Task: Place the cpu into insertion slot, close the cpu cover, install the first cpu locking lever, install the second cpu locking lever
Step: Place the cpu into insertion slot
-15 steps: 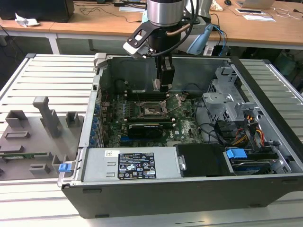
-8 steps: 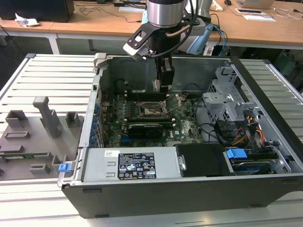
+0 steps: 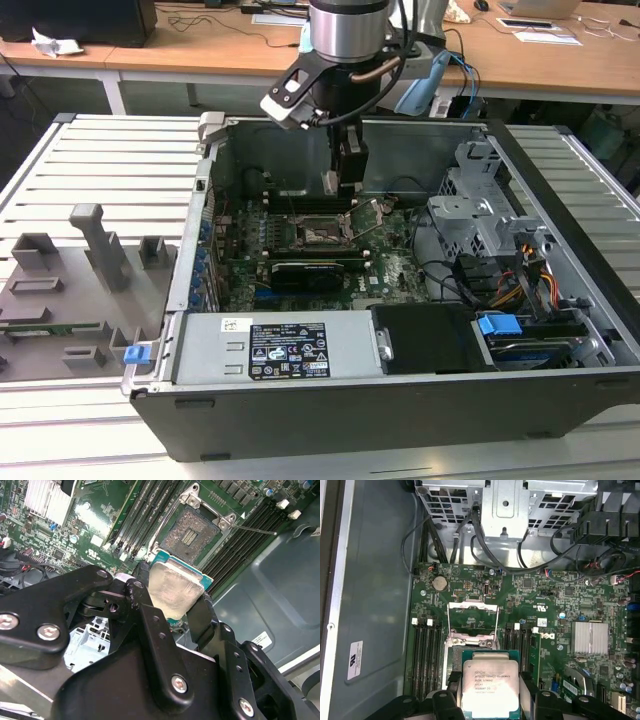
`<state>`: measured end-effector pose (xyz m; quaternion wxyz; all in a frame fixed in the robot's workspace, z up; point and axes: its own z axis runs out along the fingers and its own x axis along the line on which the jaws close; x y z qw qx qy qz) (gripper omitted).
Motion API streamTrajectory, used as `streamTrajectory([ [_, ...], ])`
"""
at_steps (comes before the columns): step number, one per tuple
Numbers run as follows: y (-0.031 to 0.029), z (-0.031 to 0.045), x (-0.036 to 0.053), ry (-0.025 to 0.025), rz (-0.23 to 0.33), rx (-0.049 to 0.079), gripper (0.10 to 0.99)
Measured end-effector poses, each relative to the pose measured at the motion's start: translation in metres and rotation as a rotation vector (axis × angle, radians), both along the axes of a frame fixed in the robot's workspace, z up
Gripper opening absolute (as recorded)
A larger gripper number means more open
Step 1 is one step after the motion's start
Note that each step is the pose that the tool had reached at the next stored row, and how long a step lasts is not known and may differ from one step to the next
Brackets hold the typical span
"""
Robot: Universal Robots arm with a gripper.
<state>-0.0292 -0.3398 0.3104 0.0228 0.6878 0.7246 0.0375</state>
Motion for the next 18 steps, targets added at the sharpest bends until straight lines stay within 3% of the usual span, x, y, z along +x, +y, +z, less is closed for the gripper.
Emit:
streamTrajectory([
  [18,0.0,-0.0068,0.0,0.0002,0.0,0.0,0.541],
])
